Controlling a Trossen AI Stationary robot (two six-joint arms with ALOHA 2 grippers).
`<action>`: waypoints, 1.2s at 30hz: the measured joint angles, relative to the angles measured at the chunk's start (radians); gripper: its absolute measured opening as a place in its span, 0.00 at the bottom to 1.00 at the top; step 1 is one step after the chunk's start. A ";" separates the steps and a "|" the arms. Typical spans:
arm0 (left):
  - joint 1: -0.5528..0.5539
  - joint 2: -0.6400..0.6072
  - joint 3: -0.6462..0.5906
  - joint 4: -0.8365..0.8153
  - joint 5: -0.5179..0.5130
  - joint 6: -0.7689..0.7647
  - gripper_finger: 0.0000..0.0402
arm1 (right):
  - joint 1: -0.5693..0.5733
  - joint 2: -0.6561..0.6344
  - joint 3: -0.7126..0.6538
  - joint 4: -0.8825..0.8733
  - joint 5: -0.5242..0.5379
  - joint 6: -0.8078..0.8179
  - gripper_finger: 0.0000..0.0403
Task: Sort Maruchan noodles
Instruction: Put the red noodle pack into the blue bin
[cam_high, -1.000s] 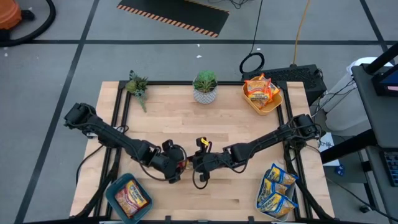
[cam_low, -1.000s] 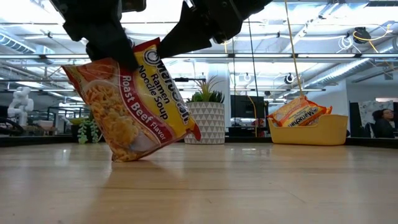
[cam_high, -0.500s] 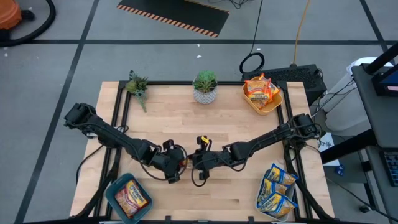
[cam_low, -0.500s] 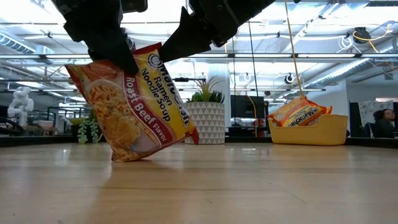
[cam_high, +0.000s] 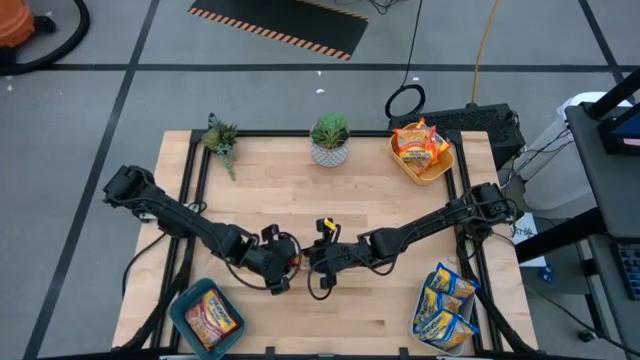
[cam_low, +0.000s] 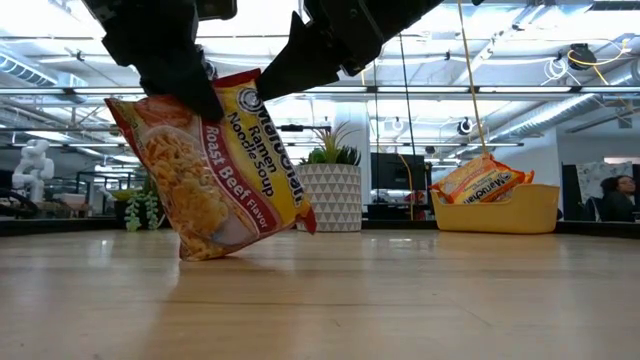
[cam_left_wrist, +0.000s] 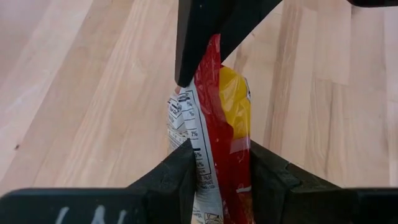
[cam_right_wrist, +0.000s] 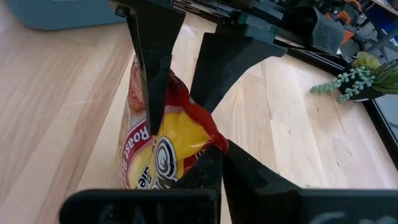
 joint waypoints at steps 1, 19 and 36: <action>0.000 0.000 0.000 0.000 -0.003 -0.002 0.29 | 0.000 0.000 0.000 0.000 0.000 0.000 0.00; 0.046 0.066 0.000 0.017 0.008 -0.081 0.59 | -0.007 0.000 0.000 0.000 0.001 0.041 0.00; 0.047 0.067 0.000 0.017 0.064 -0.031 0.31 | -0.007 0.000 0.000 -0.014 0.009 0.055 0.00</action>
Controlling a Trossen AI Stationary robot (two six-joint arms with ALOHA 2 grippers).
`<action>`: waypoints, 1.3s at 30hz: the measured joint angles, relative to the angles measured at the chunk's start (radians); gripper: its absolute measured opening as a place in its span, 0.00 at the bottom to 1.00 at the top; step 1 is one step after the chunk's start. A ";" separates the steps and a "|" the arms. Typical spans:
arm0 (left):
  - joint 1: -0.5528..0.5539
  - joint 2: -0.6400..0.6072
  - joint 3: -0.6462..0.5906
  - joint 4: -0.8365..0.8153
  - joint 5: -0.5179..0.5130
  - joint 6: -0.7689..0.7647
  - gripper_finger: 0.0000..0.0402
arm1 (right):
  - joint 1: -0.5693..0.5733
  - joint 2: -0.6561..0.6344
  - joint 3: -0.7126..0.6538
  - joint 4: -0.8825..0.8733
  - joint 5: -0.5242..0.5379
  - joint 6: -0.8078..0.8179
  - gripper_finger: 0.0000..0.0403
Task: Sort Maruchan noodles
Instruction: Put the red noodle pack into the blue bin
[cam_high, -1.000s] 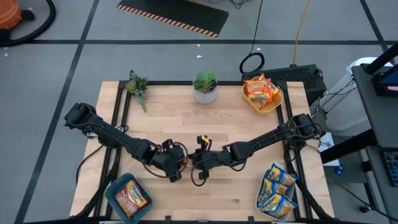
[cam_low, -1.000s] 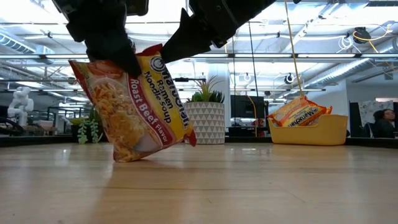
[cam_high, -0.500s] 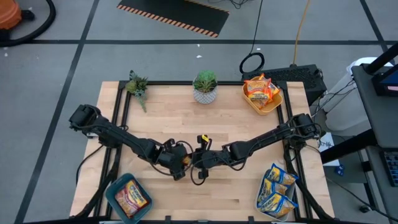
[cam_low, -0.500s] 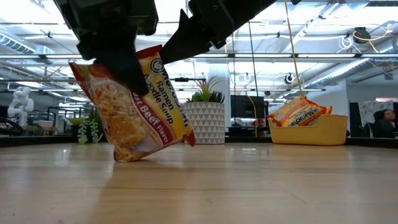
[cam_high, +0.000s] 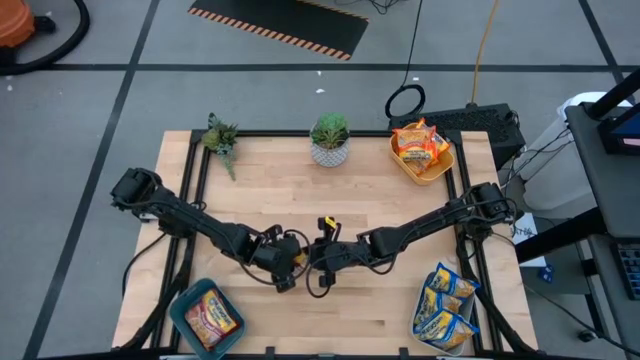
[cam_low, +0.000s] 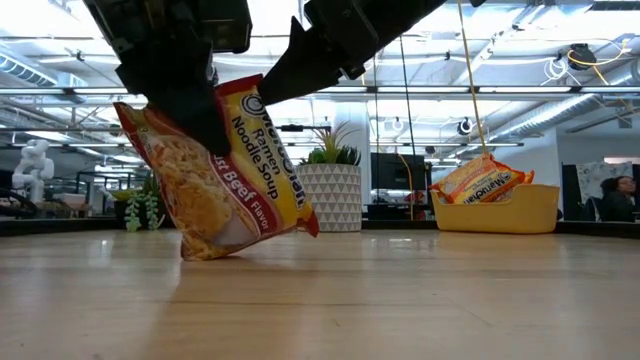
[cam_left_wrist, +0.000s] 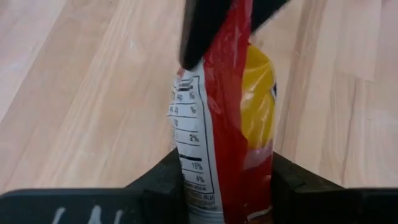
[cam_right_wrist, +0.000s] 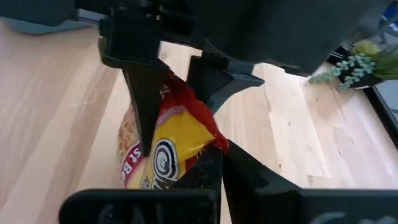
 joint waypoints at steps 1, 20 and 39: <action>0.000 0.000 0.000 0.000 0.000 0.002 0.31 | 0.000 -0.002 0.000 -0.001 0.013 0.000 0.01; -0.065 -0.160 0.000 -0.114 0.071 0.020 0.32 | 0.109 -0.372 0.000 -0.383 0.012 0.222 0.29; -0.515 -0.522 0.000 -0.291 0.066 -0.426 0.32 | 0.281 -0.488 0.000 -0.465 0.015 0.280 0.29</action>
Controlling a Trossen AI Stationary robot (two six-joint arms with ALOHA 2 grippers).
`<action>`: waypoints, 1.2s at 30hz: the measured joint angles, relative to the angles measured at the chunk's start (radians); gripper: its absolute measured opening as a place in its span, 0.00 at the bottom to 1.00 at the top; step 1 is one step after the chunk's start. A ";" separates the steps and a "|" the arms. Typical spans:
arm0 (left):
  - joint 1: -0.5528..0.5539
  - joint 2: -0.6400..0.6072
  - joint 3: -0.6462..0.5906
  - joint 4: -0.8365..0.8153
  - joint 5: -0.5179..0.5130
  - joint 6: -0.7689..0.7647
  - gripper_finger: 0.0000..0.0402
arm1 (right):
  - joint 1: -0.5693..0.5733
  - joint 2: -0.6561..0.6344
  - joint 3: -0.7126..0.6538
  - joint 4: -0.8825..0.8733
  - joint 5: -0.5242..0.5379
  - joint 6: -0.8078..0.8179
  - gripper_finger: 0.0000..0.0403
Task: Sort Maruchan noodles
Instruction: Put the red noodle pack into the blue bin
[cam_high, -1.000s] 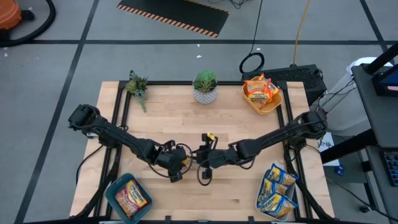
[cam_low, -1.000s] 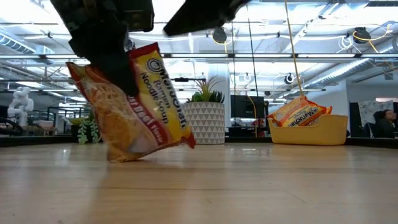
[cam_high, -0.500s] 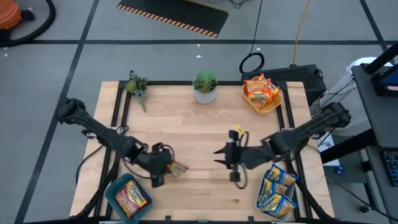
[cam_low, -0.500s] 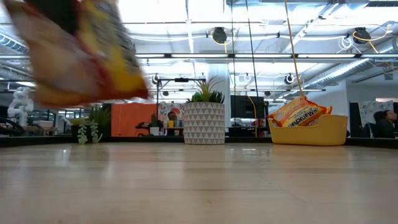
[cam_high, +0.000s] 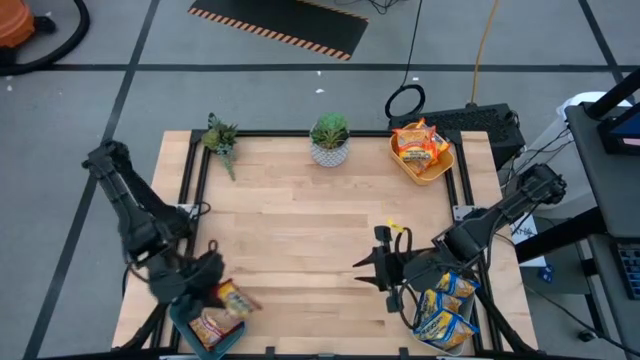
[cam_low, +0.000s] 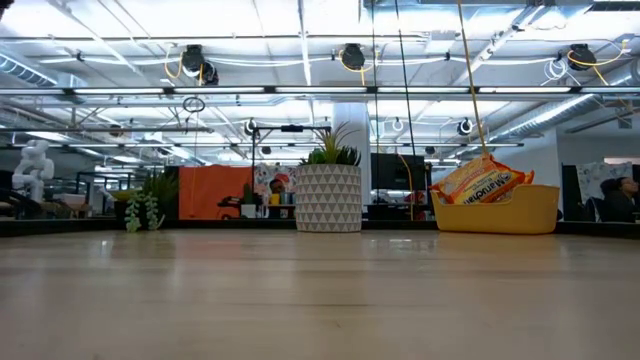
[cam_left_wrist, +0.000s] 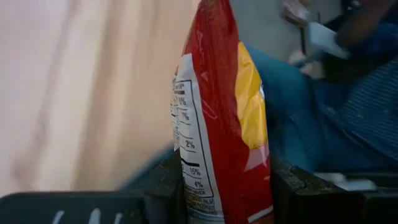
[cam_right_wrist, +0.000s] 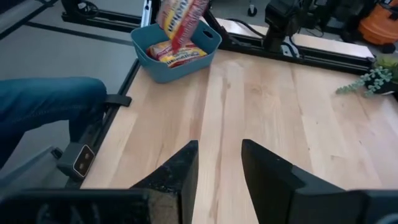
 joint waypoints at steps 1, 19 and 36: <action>-0.028 -0.002 0.000 0.000 0.000 -0.035 0.32 | 0.000 -0.001 0.000 0.001 0.000 0.000 0.29; -0.341 0.003 0.000 -0.120 -0.234 -0.416 0.32 | 0.001 0.000 0.000 0.076 0.001 0.007 0.29; -0.385 0.154 0.000 -0.134 -0.130 -0.573 0.32 | 0.002 0.000 0.000 0.091 0.002 0.007 0.29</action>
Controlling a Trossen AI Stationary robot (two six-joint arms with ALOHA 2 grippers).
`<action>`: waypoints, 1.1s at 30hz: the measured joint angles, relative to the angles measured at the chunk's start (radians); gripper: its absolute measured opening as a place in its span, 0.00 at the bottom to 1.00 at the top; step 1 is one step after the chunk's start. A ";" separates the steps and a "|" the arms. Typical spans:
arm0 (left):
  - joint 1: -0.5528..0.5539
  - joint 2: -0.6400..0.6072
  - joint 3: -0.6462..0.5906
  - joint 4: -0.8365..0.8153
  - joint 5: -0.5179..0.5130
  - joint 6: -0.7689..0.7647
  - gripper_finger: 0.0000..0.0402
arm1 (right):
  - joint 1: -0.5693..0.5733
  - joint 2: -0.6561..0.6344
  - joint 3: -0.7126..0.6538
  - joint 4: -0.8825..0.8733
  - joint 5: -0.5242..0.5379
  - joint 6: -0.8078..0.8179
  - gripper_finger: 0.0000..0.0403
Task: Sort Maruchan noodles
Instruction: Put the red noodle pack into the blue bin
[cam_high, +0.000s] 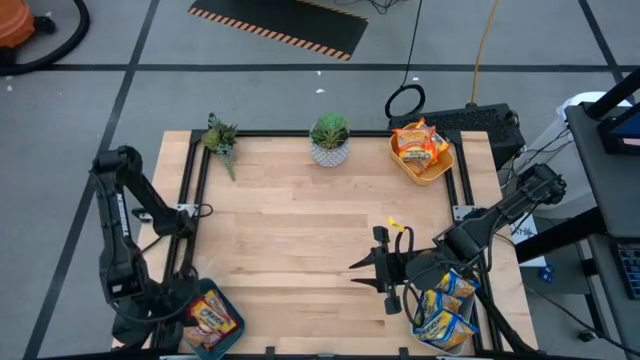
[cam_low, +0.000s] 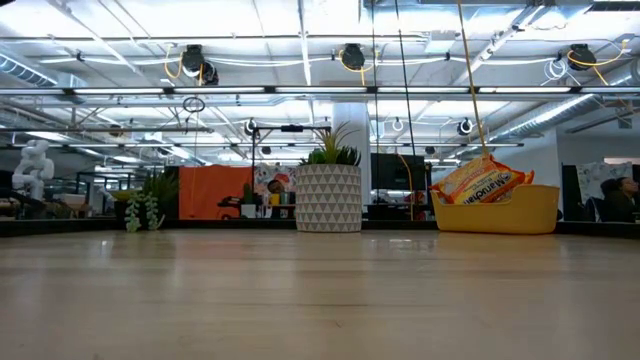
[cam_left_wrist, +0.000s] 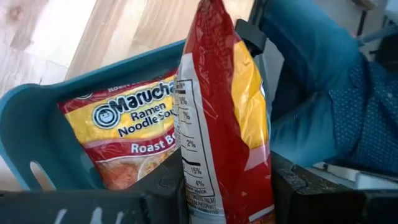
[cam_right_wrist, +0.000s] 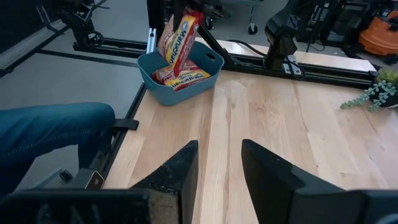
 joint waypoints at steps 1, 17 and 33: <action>0.000 0.006 0.000 0.000 0.000 -0.009 0.32 | 0.000 0.000 0.000 0.001 0.000 0.000 0.29; 0.001 0.024 0.000 -0.005 -0.030 -0.104 0.53 | -0.008 -0.001 -0.073 0.154 -0.002 -0.060 0.29; 0.025 0.024 0.000 0.004 0.059 -0.068 0.59 | -0.009 0.000 -0.074 0.157 -0.003 -0.060 0.29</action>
